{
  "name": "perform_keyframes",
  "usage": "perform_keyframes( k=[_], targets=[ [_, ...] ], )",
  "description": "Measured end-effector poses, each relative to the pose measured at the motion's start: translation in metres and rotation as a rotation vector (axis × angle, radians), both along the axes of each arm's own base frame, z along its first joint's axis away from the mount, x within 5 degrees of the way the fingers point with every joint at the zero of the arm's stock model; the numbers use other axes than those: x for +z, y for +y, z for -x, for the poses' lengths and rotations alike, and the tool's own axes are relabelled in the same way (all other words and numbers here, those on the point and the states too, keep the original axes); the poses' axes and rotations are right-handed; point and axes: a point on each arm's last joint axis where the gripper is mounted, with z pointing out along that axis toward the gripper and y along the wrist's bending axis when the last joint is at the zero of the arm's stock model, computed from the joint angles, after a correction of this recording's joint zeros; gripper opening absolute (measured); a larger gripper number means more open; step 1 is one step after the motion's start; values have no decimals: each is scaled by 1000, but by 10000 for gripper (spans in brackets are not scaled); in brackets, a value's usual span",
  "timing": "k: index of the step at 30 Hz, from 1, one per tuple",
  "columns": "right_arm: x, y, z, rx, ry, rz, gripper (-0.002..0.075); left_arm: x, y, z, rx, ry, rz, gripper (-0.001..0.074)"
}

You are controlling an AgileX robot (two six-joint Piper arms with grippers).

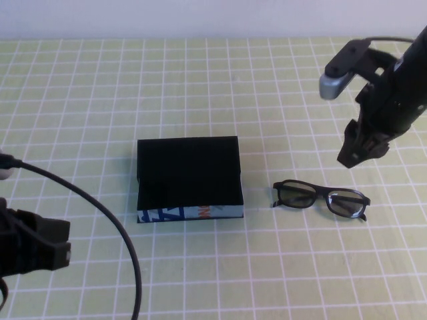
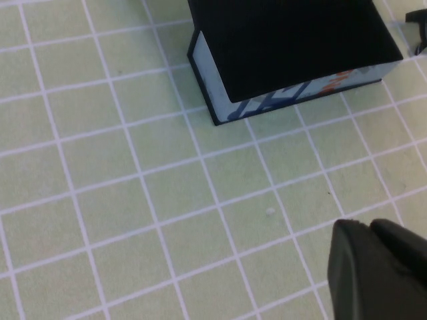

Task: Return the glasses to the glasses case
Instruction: Pick up the glasses from the table

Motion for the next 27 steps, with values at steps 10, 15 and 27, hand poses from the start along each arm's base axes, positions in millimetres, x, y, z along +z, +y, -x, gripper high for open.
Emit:
perform_keyframes(
  k=[10,15,27],
  targets=[
    [-69,10,-31,-19,125,6,407,0,0,0,-4,4,1,-4],
    [-82,13,-37,-17,131,-6,407,0,-1,0,-4,5,7,-4],
    [-95,28,-50,-2,162,-53,380,0,-1,0,-1,3,15,-4]
  ],
)
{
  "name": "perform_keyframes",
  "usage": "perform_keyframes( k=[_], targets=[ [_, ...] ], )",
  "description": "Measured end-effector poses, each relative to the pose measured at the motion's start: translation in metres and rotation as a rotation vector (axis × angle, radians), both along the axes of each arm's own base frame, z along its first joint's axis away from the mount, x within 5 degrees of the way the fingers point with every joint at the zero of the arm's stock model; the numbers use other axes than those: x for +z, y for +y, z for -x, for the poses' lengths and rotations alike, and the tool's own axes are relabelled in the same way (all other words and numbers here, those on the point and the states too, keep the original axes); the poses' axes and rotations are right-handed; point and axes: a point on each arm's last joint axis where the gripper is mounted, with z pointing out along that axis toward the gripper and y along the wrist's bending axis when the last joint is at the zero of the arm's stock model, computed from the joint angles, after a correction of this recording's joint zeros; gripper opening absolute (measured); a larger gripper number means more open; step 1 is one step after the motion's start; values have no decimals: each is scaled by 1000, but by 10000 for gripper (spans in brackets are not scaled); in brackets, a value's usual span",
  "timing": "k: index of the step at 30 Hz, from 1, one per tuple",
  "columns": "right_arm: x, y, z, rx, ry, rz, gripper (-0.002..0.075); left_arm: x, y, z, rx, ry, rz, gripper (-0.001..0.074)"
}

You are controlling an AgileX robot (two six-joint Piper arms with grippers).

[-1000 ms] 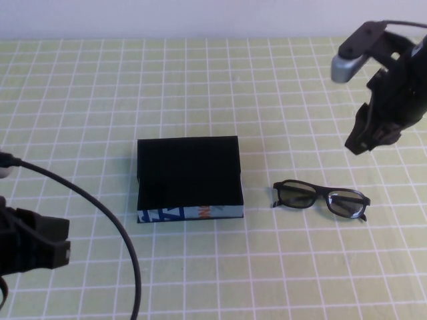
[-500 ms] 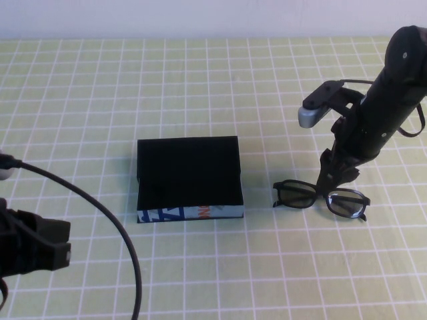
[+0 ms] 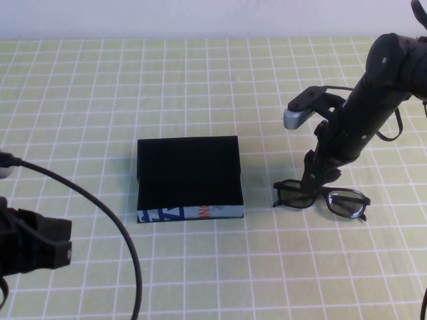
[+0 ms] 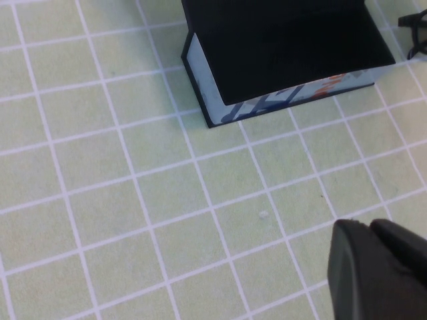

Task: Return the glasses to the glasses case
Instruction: Pick up the glasses from the table

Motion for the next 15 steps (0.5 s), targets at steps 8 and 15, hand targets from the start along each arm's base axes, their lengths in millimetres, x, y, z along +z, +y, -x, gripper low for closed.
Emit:
perform_keyframes(
  k=[8,15],
  targets=[
    [-14,4,2,17,77,6,344,0,0,0,1,-1,0,-4],
    [-13,6,4,21,107,-19,116,0,0,0,1,-1,0,-4]
  ],
)
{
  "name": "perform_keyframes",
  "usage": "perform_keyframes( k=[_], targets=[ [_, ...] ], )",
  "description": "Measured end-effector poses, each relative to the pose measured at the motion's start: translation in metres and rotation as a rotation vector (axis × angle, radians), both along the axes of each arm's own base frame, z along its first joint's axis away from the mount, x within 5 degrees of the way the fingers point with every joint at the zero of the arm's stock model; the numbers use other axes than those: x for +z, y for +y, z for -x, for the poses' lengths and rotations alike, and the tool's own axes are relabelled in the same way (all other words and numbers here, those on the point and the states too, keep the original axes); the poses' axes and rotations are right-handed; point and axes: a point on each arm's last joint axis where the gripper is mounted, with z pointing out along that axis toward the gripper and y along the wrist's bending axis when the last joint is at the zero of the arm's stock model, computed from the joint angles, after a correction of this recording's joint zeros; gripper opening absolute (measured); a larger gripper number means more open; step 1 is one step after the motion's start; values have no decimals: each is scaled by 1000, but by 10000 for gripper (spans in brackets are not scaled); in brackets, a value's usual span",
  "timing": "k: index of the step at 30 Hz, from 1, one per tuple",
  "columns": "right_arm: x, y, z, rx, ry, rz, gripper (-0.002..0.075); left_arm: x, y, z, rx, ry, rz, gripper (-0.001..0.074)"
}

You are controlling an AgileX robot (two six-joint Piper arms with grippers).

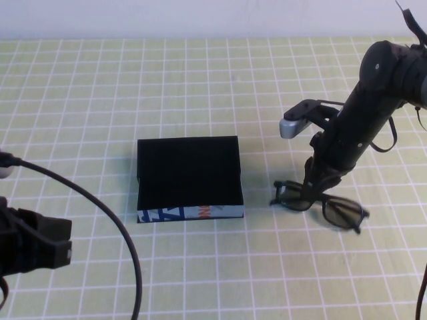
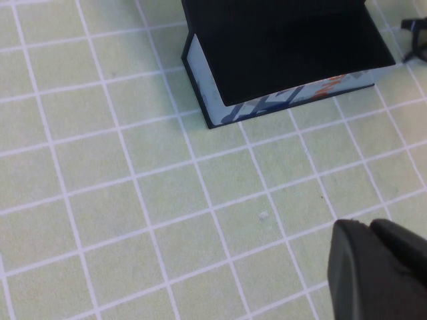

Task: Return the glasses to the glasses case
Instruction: Pick up the glasses from the table, then place the glasses in the glasses case

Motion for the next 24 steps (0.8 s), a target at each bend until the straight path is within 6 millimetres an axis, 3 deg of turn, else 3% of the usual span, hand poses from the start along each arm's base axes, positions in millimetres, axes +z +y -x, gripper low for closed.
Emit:
perform_keyframes(
  k=[3,7,13,18,24],
  targets=[
    [6,3,-2,11,-14,-27,20,0,0,0,0,0,0,-4],
    [23,7,-9,11,-69,-65,1,0,0,0,-1,1,-1,-4],
    [79,13,-14,12,-223,-139,0,-1,0,1,-15,7,-13,-4],
    [127,51,1,98,-333,-236,0,-1,0,1,-19,6,-21,-4],
    [151,117,32,266,-390,-306,0,-1,0,1,-18,3,-21,-4]
  ],
)
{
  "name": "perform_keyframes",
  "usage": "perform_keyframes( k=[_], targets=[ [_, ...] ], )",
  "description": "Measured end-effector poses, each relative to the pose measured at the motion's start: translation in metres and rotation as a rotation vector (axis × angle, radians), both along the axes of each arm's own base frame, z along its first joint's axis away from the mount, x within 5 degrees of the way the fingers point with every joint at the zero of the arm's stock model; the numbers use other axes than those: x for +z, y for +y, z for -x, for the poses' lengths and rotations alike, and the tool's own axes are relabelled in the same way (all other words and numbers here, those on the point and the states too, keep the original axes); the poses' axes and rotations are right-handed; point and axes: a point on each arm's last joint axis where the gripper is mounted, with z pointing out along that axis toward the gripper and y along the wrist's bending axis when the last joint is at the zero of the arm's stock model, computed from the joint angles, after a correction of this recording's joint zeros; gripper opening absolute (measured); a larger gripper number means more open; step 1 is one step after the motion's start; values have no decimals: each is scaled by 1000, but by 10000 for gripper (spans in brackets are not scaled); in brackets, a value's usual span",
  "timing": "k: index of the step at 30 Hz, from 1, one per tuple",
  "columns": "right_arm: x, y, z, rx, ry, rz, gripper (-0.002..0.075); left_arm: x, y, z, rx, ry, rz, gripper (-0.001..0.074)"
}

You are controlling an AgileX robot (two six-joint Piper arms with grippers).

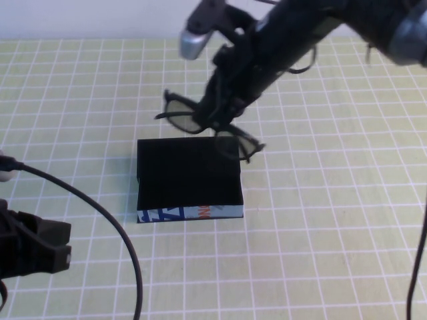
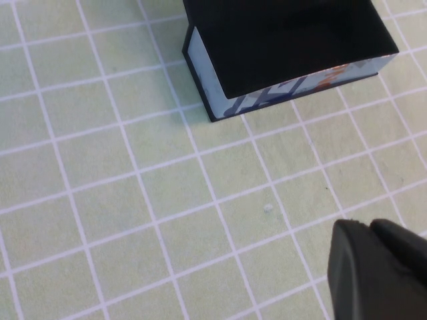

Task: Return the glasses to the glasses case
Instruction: Place the glasses in the glasses case

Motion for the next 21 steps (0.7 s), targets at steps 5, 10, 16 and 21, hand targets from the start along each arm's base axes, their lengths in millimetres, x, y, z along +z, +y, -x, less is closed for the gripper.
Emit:
perform_keyframes(
  k=[5,10,16,21],
  targets=[
    [-10,36,13,109,-40,41,0,0,0,0,0,0,0,-4],
    [-42,55,12,189,-30,99,0,0,0,0,-1,-1,-1,-4],
    [-81,57,-1,202,-13,202,0,0,0,0,-3,-2,-2,-4],
    [-99,59,-6,216,4,233,0,0,0,0,-3,-2,-1,-4]
  ],
)
